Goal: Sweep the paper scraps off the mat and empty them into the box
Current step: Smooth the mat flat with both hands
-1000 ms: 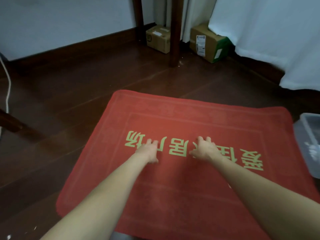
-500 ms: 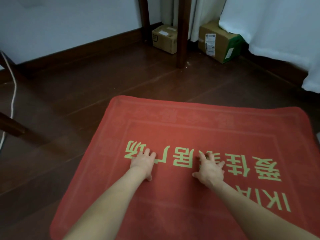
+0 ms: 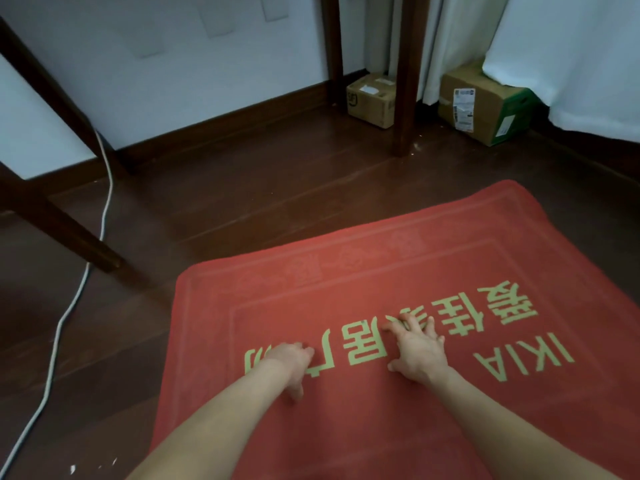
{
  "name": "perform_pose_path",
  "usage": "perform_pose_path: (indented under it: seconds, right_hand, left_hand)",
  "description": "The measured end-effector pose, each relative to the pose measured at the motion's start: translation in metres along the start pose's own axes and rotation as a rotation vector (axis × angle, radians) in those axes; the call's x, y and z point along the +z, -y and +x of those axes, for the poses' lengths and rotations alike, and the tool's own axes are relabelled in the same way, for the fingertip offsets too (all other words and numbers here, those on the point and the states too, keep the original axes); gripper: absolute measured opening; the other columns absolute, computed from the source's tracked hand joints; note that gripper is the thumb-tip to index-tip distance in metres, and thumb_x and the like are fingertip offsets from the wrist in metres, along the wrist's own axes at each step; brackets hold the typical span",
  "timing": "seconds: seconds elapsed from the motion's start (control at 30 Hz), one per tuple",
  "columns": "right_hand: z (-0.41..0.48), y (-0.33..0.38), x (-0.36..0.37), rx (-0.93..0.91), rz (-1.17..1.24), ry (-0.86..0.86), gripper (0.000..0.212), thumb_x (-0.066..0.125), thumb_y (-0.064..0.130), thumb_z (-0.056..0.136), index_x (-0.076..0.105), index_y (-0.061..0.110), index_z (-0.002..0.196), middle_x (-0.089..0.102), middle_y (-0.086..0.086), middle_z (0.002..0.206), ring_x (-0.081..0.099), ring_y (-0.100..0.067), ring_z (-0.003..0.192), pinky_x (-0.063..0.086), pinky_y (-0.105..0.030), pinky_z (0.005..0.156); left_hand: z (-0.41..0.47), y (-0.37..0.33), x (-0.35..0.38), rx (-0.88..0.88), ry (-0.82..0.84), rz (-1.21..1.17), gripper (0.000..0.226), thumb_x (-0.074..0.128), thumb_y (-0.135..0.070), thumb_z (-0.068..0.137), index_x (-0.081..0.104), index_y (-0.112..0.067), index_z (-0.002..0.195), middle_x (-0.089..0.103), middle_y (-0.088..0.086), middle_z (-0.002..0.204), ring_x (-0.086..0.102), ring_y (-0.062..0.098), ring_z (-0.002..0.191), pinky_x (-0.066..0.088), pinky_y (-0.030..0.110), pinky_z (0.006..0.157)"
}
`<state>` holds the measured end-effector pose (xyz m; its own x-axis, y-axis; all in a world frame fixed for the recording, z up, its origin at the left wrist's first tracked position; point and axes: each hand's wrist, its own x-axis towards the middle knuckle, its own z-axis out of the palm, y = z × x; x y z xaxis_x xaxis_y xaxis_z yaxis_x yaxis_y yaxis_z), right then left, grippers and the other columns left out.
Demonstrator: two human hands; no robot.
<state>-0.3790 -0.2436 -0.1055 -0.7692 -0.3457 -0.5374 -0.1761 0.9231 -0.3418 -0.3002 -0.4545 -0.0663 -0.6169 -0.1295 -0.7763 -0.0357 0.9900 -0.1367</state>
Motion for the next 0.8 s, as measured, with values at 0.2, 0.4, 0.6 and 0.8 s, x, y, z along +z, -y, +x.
perform_pose_path:
  seconds: [0.2,0.4,0.6,0.8]
  right_hand:
    - [0.015,0.019,-0.006,-0.079,-0.060,0.084,0.077,0.074,0.024,0.083,0.033,0.041,0.146,0.003,0.006,0.163,-0.010,-0.042,0.149,0.005,-0.060,0.119]
    - [0.025,0.035,-0.016,-0.094,-0.129,0.222,0.078,0.076,0.030,0.081,0.035,0.042,0.147,0.004,0.005,0.163,-0.005,-0.041,0.149,0.010,-0.056,0.121]
    - [0.022,0.078,-0.042,-0.095,-0.244,0.174,0.078,0.069,0.023,0.083,0.030,0.034,0.151,0.014,-0.003,0.159,0.020,-0.036,0.147,0.030,-0.047,0.117]
    - [0.014,0.089,-0.057,-0.131,-0.268,0.136,0.084,0.069,0.023,0.081,0.026,0.035,0.152,0.013,-0.004,0.161,0.024,-0.034,0.146,0.039,-0.046,0.112]
  left_hand:
    - [-0.004,0.015,0.002,-0.021,0.054,-0.059,0.077,0.080,-0.028,0.075,0.039,-0.012,0.139,0.046,0.010,0.140,0.047,0.029,0.128,0.043,0.039,0.102]
    - [-0.013,0.027,0.013,-0.057,0.070,-0.189,0.077,0.077,-0.033,0.078,0.038,-0.013,0.142,0.043,0.010,0.141,0.047,0.029,0.128,0.042,0.038,0.103]
    - [-0.028,0.023,0.015,-0.123,-0.057,-0.380,0.074,0.071,-0.028,0.085,0.032,-0.012,0.146,0.033,0.013,0.149,0.042,0.033,0.134,0.040,0.040,0.108]
    - [-0.051,0.024,0.001,-0.227,-0.182,-0.515,0.077,0.068,-0.024,0.087,0.024,-0.011,0.149,0.020,0.014,0.156,0.039,0.035,0.137,0.040,0.041,0.109]
